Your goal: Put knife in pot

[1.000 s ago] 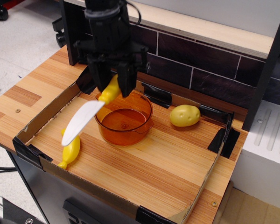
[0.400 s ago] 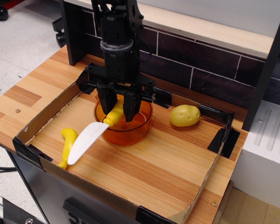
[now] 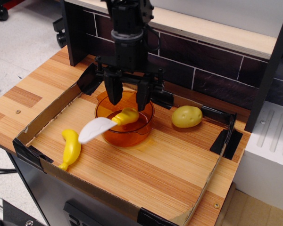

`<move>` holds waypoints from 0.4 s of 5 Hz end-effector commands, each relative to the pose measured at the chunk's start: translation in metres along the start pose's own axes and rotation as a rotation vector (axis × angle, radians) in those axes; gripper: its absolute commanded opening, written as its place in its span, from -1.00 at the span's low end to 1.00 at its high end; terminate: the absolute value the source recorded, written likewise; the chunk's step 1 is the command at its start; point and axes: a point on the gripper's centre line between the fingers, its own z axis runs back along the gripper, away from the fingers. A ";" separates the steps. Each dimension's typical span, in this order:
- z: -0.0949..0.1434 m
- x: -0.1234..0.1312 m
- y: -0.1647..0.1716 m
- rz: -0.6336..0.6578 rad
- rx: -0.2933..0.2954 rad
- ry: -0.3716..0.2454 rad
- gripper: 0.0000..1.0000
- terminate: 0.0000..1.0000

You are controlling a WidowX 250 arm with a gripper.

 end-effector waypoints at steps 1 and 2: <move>0.039 -0.008 0.000 -0.069 0.033 -0.180 1.00 -1.00; 0.070 -0.014 0.001 -0.092 -0.031 -0.281 1.00 -1.00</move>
